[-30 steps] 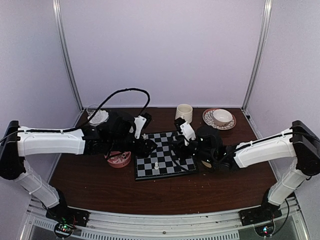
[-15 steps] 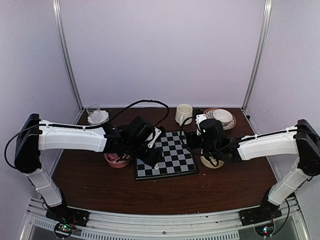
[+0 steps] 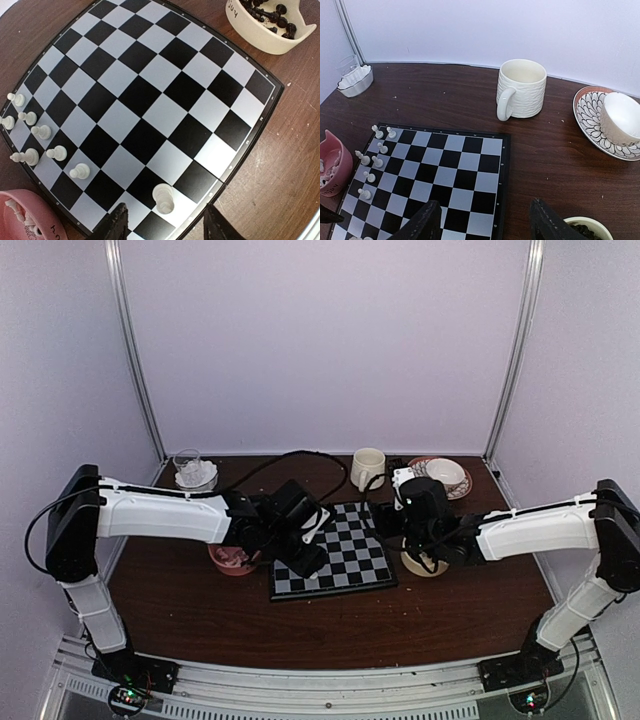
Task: Set up the chess pieces on the board
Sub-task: Pick up the king from the chessboard.
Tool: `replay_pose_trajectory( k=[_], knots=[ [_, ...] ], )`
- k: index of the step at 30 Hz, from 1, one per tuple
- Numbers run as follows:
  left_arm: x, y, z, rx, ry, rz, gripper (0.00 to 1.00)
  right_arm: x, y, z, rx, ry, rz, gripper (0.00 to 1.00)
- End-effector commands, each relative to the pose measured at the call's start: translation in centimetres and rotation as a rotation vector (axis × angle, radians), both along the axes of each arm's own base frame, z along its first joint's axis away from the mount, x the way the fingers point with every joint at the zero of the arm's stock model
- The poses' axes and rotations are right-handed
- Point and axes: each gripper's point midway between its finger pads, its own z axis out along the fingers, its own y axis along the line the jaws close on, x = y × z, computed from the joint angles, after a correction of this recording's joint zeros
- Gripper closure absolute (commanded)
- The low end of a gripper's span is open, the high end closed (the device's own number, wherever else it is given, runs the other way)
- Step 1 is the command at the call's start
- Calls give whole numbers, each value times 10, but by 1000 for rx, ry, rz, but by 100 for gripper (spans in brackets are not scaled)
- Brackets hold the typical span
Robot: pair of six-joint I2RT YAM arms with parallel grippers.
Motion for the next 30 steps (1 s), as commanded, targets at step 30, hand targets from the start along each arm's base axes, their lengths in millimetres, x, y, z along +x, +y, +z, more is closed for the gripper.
replay_pose_trajectory(
  k=[30],
  knots=[
    [6,-11,-24,87,31,-24,63,-2,1,17,35,-41,25,37]
  ],
)
